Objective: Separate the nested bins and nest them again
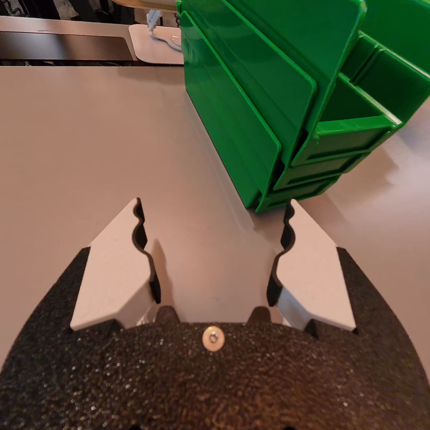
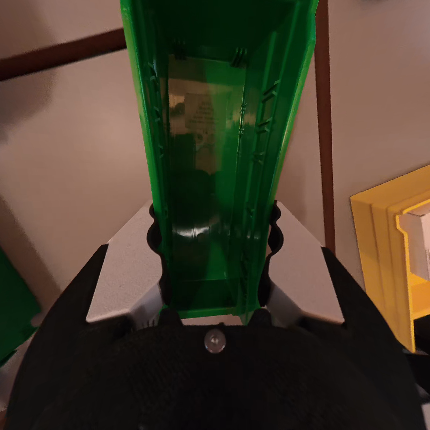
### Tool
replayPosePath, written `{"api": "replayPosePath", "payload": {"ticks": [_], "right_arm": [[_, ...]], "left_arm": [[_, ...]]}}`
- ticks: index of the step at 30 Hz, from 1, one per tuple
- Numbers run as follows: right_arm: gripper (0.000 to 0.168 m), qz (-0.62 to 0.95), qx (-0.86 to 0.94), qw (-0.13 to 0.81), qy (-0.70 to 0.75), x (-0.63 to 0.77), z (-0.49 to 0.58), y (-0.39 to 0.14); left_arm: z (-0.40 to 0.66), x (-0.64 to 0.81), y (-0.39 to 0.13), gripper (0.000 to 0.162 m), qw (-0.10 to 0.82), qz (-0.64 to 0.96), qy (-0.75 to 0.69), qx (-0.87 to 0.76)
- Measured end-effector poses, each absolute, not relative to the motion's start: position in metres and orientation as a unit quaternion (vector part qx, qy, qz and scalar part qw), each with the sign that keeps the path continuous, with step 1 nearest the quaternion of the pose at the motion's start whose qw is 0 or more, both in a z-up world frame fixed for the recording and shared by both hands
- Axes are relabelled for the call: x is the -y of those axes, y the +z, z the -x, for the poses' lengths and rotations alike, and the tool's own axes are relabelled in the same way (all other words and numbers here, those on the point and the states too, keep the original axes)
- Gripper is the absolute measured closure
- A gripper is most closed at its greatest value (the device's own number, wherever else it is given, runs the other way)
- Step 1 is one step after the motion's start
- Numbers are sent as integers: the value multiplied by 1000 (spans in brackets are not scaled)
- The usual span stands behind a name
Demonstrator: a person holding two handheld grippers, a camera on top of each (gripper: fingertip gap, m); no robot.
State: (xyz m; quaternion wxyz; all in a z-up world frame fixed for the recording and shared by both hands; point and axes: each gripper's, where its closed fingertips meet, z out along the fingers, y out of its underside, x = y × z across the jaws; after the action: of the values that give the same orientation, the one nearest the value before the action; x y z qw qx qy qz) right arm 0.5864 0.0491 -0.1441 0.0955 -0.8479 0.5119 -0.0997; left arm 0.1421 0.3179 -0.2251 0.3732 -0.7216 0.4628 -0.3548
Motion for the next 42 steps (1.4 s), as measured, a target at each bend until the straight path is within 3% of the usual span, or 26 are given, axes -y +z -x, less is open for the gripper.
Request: {"api": "replayPosePath", "payload": {"ticks": [1, 9, 16, 27, 42], "right_arm": [[73, 848, -511, 104, -96, -57, -579, -134], [71, 875, -457, 153, -58, -167, -494, -49], [76, 896, -407, 174, -37, -251, -414, -9], [78, 915, -364, 174, -28, -323, -333, -19], [76, 915, -366, 155, -66, -335, -313, -52]], "left_arm": [[-143, -316, -224, 44, 373, 720, -355, -465], [-140, -311, -211, 44, 383, 710, -361, -467], [-127, -322, -188, 45, 405, 705, -376, -445], [-113, -326, -157, 45, 421, 690, -412, -420], [-109, -323, -141, 46, 422, 680, -437, -410]]}}
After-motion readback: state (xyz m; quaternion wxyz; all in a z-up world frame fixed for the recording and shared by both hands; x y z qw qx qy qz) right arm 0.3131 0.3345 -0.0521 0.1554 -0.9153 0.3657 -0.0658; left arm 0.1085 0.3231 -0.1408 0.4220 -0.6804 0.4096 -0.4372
